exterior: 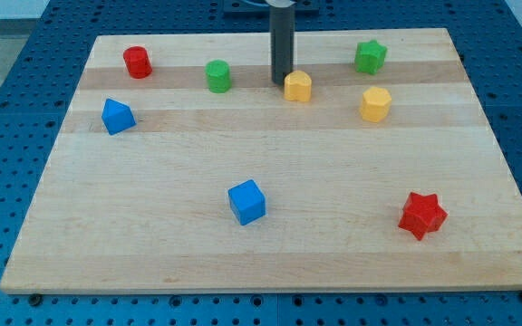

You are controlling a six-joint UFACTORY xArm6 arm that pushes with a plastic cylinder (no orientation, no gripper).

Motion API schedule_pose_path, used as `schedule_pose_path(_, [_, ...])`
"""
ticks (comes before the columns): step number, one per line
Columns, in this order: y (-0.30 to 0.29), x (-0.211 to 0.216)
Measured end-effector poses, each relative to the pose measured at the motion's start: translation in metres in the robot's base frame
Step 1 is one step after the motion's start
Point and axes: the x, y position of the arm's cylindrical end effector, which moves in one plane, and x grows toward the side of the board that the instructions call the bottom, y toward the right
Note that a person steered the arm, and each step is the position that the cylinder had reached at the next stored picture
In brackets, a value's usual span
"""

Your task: Move the green circle a bit down

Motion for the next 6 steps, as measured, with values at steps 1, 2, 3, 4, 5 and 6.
schedule_pose_path(1, [0.021,0.019])
schedule_pose_path(2, [0.016,0.055])
schedule_pose_path(3, [0.003,-0.024])
schedule_pose_path(4, [-0.067,-0.067])
schedule_pose_path(5, [-0.092,-0.032])
schedule_pose_path(6, [-0.096,0.013])
